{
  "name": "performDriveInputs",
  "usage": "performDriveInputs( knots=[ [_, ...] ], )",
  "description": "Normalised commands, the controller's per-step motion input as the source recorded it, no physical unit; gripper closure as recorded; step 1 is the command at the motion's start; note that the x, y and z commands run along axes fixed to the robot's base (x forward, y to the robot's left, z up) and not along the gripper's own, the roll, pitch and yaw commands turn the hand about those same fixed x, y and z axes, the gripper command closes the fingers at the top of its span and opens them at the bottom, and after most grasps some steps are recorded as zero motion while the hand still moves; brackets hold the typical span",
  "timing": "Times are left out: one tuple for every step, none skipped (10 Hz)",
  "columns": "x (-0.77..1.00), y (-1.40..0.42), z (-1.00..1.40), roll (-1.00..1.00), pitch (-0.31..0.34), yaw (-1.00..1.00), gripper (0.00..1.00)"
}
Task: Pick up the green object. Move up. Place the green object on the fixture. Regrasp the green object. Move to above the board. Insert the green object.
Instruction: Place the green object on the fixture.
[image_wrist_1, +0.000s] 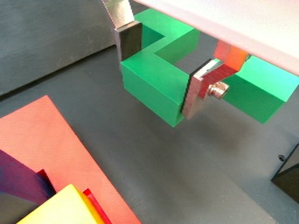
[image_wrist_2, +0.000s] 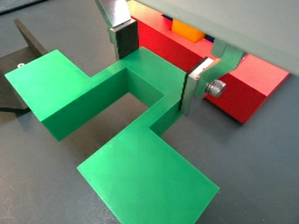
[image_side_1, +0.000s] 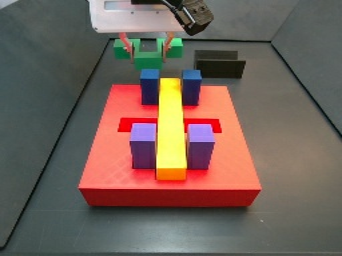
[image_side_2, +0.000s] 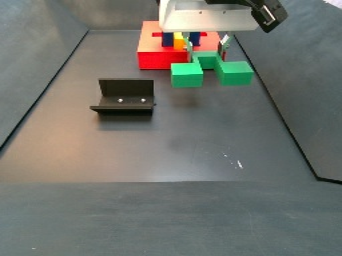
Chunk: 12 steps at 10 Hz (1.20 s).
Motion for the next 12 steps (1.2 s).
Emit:
performDriveInputs(
  knots=[
    [0.32,0.0,0.48,-0.1,0.0,-0.06,1.0],
    [0.55,0.08,0.94,-0.28,0.0,-0.13,1.0],
    [0.73,0.13,1.0,-0.36,0.0,-0.09,1.0],
    [0.68,0.16,0.85,-0.58,-0.14,-0.11,1.0],
    [0.62,0.23,0.65,-0.75,-0.383,-0.18,1.0],
    [0.61,0.23,0.57,-0.77,-0.443,-0.17,1.0],
    [0.61,0.23,0.5,-0.83,-0.471,-0.21,1.0],
    [0.65,0.24,0.48,-0.81,-0.474,-0.21,1.0],
    [0.76,0.21,0.47,-0.7,-0.411,-0.22,1.0],
    [0.88,0.16,0.46,-0.5,-0.254,-0.18,1.0],
    [0.97,0.14,0.48,-0.37,-0.089,-0.15,1.0],
    [1.0,0.15,0.46,-0.3,0.0,-0.11,1.0]
  ],
)
